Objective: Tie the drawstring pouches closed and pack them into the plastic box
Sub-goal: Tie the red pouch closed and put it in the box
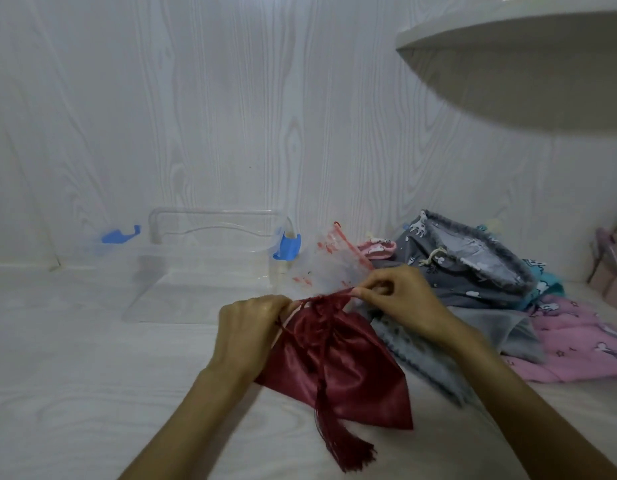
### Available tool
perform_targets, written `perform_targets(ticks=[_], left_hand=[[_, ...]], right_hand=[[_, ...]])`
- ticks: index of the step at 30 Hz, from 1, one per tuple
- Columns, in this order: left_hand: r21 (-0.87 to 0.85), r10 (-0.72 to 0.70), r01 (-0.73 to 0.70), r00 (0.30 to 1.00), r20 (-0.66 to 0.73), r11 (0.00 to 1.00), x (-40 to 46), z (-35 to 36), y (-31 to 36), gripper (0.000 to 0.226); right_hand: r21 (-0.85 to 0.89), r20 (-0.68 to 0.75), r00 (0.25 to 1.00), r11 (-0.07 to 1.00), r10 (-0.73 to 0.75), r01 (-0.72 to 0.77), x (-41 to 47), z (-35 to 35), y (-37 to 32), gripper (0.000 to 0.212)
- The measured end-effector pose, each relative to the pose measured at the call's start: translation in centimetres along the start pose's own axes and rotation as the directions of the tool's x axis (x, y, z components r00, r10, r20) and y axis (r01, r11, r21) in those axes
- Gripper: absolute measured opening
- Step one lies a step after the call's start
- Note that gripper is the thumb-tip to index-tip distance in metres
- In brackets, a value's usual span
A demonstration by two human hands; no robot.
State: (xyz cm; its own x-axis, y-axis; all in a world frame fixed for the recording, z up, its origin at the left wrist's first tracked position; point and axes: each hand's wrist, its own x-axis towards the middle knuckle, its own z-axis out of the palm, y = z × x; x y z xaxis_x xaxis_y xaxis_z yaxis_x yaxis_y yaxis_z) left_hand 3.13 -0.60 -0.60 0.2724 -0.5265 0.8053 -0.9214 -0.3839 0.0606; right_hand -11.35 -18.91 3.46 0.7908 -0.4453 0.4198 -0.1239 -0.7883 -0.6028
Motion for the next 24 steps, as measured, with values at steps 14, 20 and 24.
perform_targets(ticks=[14,20,24], left_hand=[[-0.076,-0.262,0.293,0.926,0.273,0.953,-2.6,-0.8,-1.0,0.027],[-0.544,-0.132,0.618,0.721,0.681,0.568,-1.3,-3.7,-4.3,0.049],[-0.505,0.082,0.589,0.597,0.798,0.631,0.7,-8.6,-5.6,0.065]], right_hand=[[-0.219,-0.117,0.993,0.975,0.022,-0.048,-5.1,1.4,0.7,0.007],[0.18,0.442,0.883,0.949,0.159,-0.261,-6.1,-1.5,-0.2,0.054],[-0.023,0.661,0.735,0.983,0.151,-0.181,-6.3,-3.3,-2.2,0.112]])
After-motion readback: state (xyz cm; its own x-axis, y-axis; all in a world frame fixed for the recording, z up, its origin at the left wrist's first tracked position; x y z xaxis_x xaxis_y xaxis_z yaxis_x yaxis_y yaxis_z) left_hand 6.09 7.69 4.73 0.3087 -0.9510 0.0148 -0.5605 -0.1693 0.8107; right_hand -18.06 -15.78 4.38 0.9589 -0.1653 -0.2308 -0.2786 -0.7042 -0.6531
